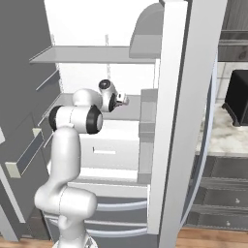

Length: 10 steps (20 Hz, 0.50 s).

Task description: Take the donut and cake from the fridge and place them on the empty tray on the dining counter.

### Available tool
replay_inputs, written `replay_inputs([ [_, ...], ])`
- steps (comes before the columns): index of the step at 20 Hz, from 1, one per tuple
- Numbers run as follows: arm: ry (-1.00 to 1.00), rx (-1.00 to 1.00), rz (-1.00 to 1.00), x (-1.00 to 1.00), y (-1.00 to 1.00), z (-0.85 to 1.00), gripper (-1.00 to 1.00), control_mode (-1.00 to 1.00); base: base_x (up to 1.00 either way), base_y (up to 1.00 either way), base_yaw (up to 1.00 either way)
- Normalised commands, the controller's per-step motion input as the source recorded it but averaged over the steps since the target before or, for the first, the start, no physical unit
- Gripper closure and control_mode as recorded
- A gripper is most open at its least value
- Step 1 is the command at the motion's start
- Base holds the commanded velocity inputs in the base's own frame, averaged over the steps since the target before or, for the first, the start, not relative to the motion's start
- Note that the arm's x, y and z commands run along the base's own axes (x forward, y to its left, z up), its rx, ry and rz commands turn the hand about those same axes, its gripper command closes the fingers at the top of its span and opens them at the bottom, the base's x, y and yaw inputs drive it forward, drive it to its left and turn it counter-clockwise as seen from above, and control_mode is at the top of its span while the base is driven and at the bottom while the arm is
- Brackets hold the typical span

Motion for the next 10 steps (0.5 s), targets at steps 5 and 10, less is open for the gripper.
replay_inputs([
  [5,-0.04,0.04,0.0,-0.14,-0.1,-0.08,1.0,-1.0,0.0,0.0,0.0],
  [10,-0.22,0.01,0.06,-0.72,-0.03,0.0,1.0,-1.0,0.0,0.0,0.0],
])
